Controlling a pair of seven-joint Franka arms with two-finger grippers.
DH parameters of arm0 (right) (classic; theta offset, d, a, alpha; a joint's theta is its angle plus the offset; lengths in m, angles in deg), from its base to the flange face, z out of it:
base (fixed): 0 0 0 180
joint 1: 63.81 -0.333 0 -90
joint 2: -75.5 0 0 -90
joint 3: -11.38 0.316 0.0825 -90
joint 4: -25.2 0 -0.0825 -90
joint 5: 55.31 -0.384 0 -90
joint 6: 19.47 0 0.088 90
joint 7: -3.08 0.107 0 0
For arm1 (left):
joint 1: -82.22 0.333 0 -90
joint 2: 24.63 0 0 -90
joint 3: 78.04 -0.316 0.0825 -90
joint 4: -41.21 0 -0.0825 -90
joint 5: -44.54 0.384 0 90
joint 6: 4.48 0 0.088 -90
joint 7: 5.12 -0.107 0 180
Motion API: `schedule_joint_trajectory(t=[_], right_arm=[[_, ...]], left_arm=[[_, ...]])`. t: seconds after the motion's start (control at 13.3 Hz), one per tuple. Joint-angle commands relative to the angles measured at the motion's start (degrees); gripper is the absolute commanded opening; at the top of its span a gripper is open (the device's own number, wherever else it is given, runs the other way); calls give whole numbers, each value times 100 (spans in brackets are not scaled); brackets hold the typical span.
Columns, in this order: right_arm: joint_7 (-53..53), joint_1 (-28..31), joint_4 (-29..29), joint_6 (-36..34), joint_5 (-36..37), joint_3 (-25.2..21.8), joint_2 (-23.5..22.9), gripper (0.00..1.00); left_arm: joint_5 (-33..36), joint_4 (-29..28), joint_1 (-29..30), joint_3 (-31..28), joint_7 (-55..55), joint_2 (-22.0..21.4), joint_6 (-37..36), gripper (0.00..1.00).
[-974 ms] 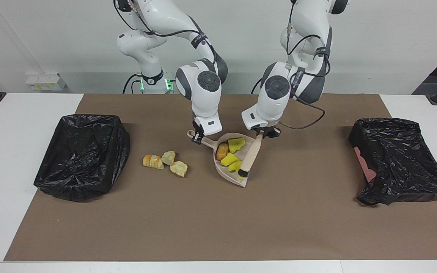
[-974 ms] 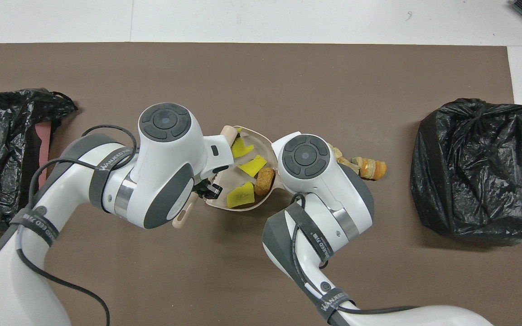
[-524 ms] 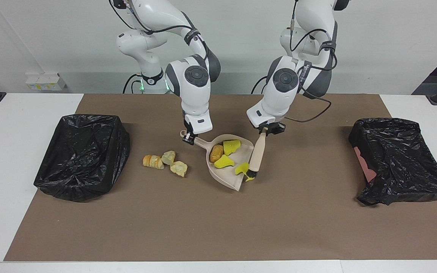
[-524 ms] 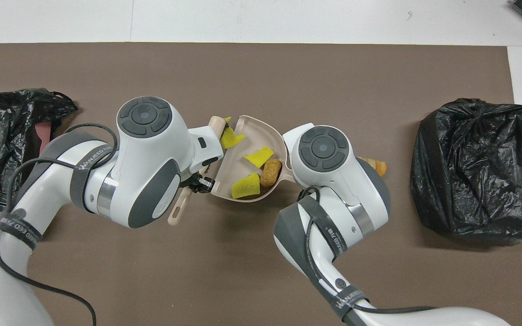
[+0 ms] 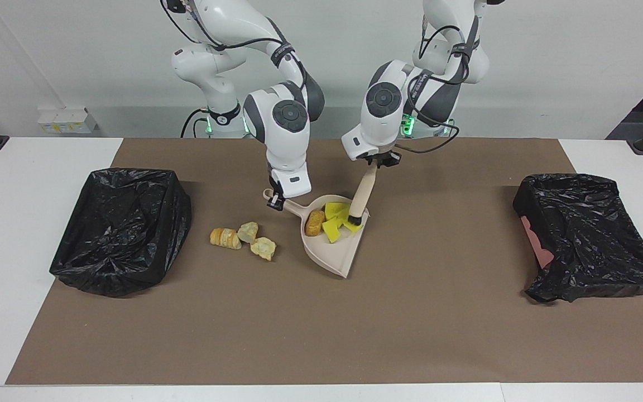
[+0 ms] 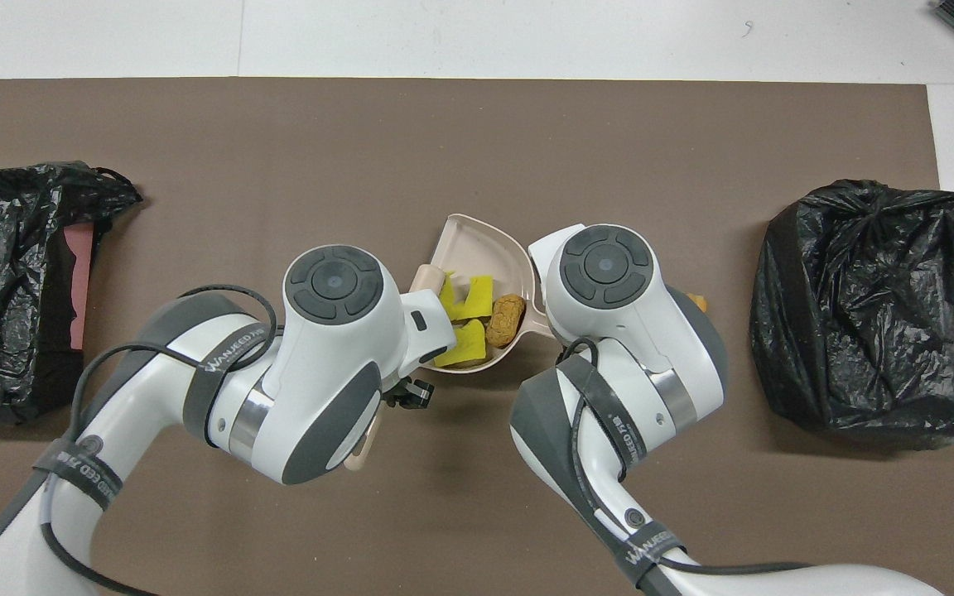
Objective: Sweep and dump trash in bin
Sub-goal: 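Sweep the remaining scraps into the dustpan with the left gripper's brush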
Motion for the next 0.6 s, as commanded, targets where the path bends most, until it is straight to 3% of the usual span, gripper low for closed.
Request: schedule_joint_trajectory(t=[0.0,0.52], right_arm=[[-53,48,162,-35,-8,32,205,0],[-53,48,162,-43,-17,32,205,0]], left_arm=[[-98,-223,-213,-93,-54,-295,-467,0],[-151,-838,-345,-102,-571,-673,-601,0]])
